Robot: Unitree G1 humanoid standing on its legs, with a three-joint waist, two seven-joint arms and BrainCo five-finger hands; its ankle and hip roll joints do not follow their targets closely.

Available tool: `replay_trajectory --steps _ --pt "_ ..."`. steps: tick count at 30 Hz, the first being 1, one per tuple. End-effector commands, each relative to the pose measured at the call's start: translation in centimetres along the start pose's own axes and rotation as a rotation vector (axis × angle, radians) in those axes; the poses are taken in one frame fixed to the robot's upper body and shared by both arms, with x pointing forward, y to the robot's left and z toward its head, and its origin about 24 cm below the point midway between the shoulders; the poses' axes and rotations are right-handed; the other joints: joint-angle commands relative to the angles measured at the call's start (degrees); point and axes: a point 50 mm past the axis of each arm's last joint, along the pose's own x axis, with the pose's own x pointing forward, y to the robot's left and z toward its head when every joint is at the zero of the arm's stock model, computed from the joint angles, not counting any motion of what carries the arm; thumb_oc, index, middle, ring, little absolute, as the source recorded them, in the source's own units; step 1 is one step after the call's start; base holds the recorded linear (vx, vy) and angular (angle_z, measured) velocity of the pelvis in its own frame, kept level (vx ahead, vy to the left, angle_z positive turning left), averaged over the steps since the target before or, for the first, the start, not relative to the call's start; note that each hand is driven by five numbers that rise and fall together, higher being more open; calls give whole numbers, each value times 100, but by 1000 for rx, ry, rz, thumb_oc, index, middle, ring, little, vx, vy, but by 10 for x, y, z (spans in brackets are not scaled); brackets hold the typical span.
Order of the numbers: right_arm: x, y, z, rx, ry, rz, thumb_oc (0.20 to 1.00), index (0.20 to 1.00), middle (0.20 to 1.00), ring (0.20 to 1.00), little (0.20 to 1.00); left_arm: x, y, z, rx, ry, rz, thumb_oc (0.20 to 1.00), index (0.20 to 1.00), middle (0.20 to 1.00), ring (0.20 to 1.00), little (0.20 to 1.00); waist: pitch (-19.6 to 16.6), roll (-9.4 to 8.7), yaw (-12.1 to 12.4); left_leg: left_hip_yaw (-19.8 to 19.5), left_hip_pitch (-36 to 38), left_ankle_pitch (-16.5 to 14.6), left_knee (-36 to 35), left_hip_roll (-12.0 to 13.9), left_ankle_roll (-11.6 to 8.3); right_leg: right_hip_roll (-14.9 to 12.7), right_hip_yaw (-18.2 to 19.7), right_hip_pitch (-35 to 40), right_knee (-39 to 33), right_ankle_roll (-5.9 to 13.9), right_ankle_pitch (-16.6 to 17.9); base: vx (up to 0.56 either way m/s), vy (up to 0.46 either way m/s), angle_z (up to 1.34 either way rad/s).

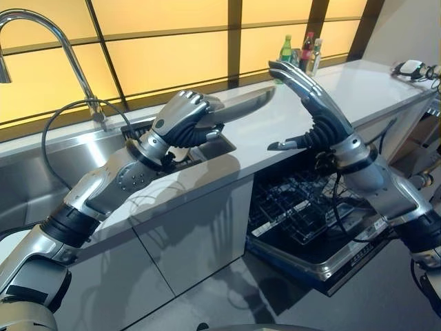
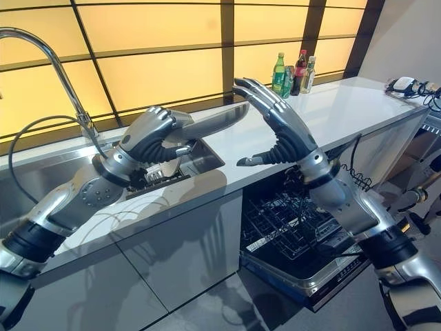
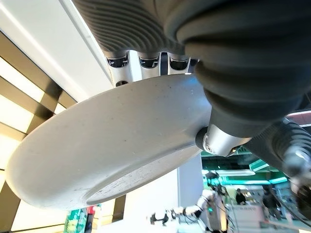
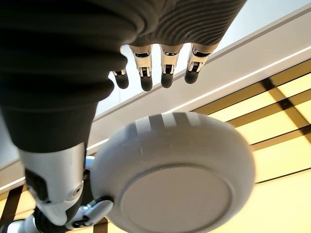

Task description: Pick up plates and place into dishwasher.

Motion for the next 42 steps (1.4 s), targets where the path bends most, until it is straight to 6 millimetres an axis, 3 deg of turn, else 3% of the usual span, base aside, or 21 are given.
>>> replay_trajectory --steps 1,10,11,12,23,31,32,33,36,42 --pt "22 -10 -4 -8 -2 6 1000 1000 1000 1000 1000 23 28 14 -9 -116 64 200 200 200 200 200 -81 -162 174 91 314 -835 47 -318 71 -374 267 97 20 646 -374 0 0 0" --pt "36 -4 -16 -46 58 115 1000 1000 1000 1000 1000 31 26 23 -43 -185 -23 200 200 200 200 200 -160 -184 246 69 334 -829 47 -323 67 -396 220 122 17 663 -362 13 -5 4" --pt "37 -3 -17 -44 62 131 749 749 749 749 749 31 26 23 -43 -187 -23 200 200 200 200 200 -166 -184 250 72 335 -826 47 -321 66 -398 218 123 17 663 -359 0 0 0" --pt "37 -2 -17 -32 66 158 200 200 200 200 200 31 27 23 -45 -189 -21 200 200 200 200 200 -171 -188 259 76 336 -823 47 -321 66 -400 216 126 17 665 -357 0 0 0" --pt "33 0 -36 -109 194 244 200 200 200 200 200 28 33 21 -30 -183 5 200 200 200 200 200 -193 -213 287 88 365 -828 47 -312 74 -422 215 161 17 669 -360 0 0 0" --pt "26 -8 -39 -105 216 183 200 200 200 200 200 21 34 15 6 -144 19 200 200 200 200 200 -169 -212 266 93 406 -856 47 -310 87 -413 258 184 17 664 -362 0 0 0" --pt "25 -9 -40 -95 223 170 200 200 200 200 200 20 35 13 10 -132 28 881 881 881 881 881 -169 -212 263 95 411 -859 47 -310 88 -413 266 187 17 665 -361 0 0 0" --pt "23 -10 -41 -89 229 161 200 200 200 200 200 18 34 11 10 -115 32 1000 1000 1000 1000 1000 -167 -212 260 97 415 -862 47 -308 88 -412 270 190 17 667 -361 32 -2 -1" --pt "13 -12 -44 -79 259 152 200 200 200 200 200 11 34 0 40 -33 43 1000 1000 1000 1000 1000 -164 -215 237 114 426 -880 47 -305 87 -404 304 187 17 678 -359 0 0 0" --pt "-29 -19 -58 -69 367 175 200 200 200 200 200 -36 47 -50 180 247 222 1000 1000 1000 1000 1000 -159 -223 108 237 434 -885 47 -264 78 -387 414 155 17 692 -343 4 1 -1"
